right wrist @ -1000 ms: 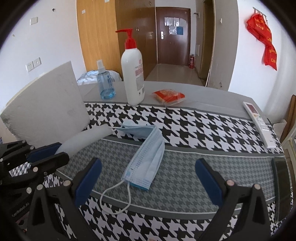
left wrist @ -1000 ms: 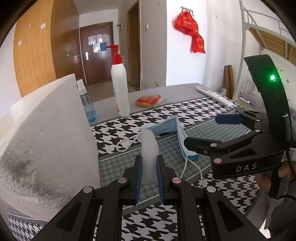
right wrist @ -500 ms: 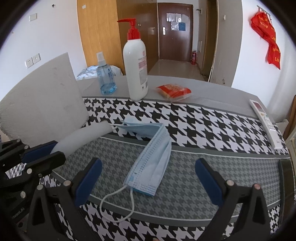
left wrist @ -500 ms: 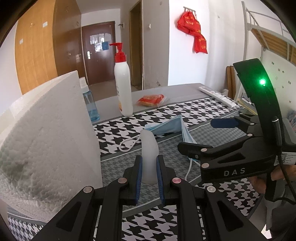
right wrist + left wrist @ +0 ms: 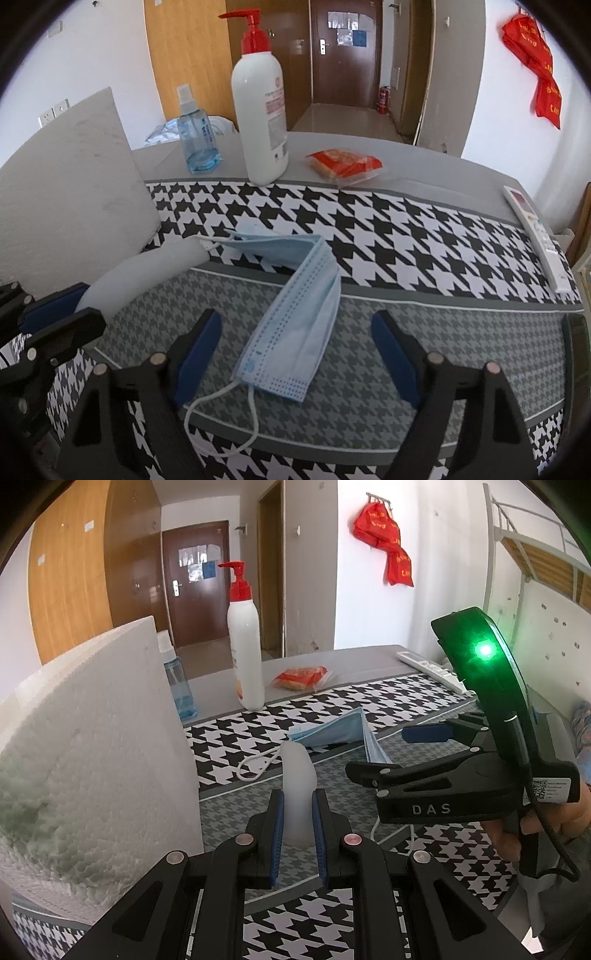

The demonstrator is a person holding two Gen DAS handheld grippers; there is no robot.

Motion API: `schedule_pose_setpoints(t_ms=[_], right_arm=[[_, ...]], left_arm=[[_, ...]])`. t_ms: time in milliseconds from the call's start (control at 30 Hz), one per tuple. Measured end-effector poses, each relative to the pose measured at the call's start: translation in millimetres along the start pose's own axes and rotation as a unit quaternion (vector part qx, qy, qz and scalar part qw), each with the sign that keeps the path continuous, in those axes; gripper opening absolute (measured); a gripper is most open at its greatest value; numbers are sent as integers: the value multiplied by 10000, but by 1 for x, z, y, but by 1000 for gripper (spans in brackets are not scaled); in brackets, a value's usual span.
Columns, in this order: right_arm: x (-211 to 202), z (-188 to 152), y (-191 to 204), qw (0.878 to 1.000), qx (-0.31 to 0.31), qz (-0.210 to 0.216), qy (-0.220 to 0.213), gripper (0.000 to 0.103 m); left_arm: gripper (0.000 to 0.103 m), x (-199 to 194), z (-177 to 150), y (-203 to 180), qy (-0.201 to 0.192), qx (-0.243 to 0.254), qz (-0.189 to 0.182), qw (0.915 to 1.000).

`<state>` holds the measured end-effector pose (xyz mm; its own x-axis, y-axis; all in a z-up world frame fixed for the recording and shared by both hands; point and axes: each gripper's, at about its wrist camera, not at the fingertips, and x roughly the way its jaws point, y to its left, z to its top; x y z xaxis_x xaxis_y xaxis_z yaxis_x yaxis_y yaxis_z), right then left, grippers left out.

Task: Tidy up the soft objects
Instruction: 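Grasp the blue face mask with the right tool while the left tool holds the foam stick, then carry the foam stick and blue mask over the foam box with both tools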

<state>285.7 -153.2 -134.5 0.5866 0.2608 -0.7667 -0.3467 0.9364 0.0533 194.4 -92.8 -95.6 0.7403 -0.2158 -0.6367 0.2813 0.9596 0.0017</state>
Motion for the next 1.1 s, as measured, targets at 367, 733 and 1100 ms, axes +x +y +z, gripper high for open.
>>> schedule_pose_setpoints(t_ms=[367,733,1100], right_arm=[[13,1,-4,9998,36,-57,186,66],[14,-2,-7,9991,118,-256,321,26],[-10,0,-20,9987,395,-311,34,11]], left_arm=[[16,0,0,1,-8,-1,-64,10000],[16,-6,-1,3,-79,-46,-94,9999],[16,-22,0,0,-226,-17,-99,9997]])
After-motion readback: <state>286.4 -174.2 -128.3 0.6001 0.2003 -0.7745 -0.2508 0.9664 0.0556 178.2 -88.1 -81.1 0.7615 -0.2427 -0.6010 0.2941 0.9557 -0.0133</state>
